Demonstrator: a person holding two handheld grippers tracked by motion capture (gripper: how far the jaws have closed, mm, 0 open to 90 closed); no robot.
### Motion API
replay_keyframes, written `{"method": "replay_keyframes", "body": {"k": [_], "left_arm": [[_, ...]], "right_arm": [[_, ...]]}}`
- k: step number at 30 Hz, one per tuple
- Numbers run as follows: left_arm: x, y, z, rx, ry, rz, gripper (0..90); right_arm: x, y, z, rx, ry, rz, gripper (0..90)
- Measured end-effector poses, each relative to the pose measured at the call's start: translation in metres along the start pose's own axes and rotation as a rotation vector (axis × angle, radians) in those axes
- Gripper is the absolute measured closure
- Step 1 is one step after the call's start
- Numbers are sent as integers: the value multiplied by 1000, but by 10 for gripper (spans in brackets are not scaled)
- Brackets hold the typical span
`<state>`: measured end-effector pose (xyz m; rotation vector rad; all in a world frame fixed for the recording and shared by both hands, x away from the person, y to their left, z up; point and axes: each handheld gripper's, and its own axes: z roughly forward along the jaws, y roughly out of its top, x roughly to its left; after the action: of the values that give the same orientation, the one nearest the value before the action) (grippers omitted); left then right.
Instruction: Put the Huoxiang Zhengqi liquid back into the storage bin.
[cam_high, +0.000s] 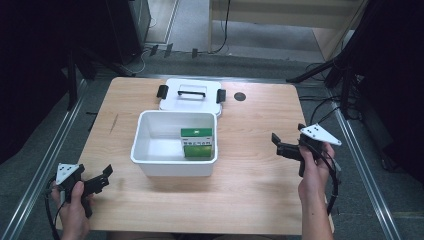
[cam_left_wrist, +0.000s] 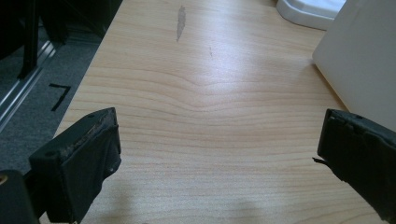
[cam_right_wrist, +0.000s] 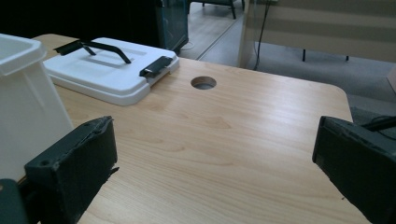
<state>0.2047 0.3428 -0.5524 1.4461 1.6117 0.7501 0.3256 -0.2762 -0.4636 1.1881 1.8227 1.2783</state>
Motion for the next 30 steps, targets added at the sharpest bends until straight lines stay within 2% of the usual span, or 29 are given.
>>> {"method": "replay_keyframes", "body": {"k": [3,6,11,19,21,24,27,30], "left_arm": [[0,0,0,0,0,1,1],[0,0,0,-1,0,1,1],[0,0,0,0,1,2,1],[0,0,0,-2,0,1,1],[0,0,0,-4,1,-1,1],[0,0,0,-4,1,-3,1],[0,0,0,-3,0,-2,1],[0,0,0,-4,1,-3,1]], "right_arm": [[-7,-15,-6,-11,-36,20,0],[-11,-24,-8,-13,-48,28,0],[-20,-48,-16,-4,-75,56,0],[-25,-77,-30,2,-86,95,0],[-26,-87,-37,16,-84,86,0],[-26,-92,-42,16,-85,77,0],[-26,-98,-51,2,-69,75,0],[-24,-105,-59,14,-49,69,0]]}}
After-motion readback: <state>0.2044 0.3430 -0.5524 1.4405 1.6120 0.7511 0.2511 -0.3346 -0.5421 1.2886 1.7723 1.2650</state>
